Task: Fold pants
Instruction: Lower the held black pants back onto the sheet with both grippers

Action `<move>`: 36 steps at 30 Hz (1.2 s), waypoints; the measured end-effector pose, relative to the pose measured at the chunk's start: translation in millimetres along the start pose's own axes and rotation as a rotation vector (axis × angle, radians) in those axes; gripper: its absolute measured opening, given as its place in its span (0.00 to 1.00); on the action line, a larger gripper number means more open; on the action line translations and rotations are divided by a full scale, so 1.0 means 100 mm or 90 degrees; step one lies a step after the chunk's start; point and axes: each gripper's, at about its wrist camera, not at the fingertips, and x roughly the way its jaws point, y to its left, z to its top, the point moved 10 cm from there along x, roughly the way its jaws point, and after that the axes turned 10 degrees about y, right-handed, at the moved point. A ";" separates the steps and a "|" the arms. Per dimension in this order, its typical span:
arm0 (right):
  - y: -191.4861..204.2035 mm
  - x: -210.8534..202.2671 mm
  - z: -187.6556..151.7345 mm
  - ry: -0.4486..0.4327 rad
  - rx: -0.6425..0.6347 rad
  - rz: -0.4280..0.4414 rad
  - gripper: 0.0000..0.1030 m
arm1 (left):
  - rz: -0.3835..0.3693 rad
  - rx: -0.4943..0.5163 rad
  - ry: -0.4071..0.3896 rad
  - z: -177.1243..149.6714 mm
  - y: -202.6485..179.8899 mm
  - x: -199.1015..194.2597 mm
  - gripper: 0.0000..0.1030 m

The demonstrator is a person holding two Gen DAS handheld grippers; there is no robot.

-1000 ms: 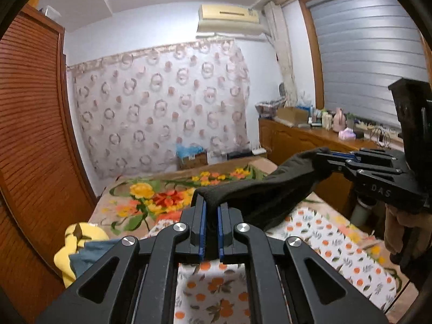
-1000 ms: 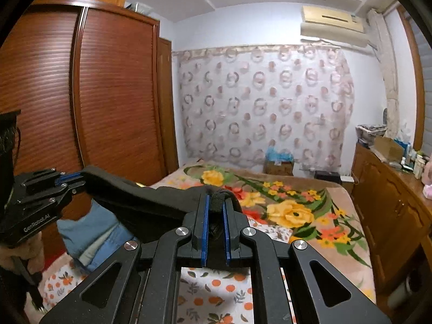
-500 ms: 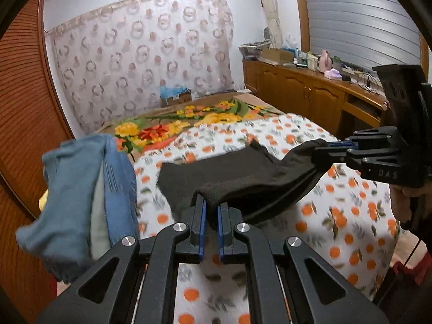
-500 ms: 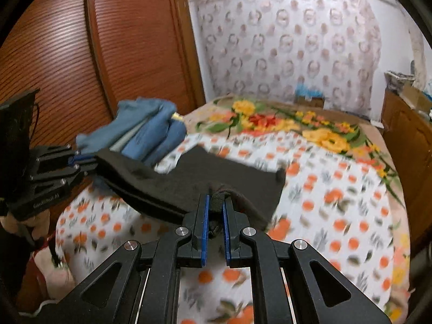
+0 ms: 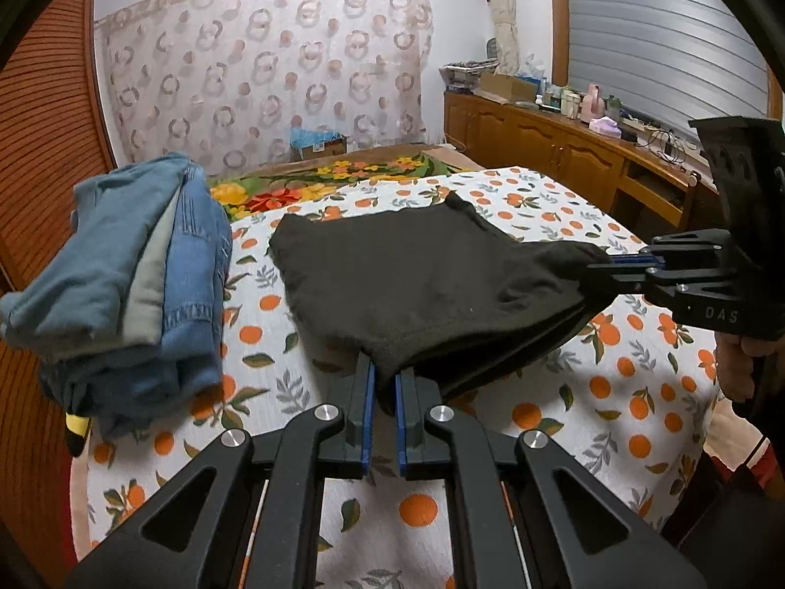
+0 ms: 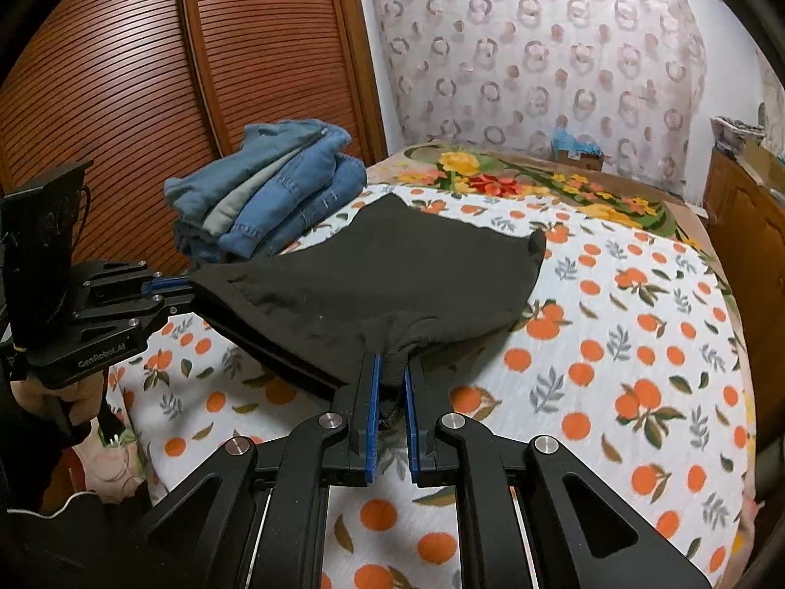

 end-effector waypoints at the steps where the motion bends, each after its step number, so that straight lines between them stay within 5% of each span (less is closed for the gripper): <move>1: 0.00 0.02 -0.01 0.002 -0.001 -0.003 0.09 | -0.003 -0.003 0.001 -0.03 -0.01 0.00 0.08; 36: 0.06 -0.10 -0.50 0.006 0.041 0.017 0.09 | -0.048 -0.018 0.007 -0.45 -0.33 -0.12 0.08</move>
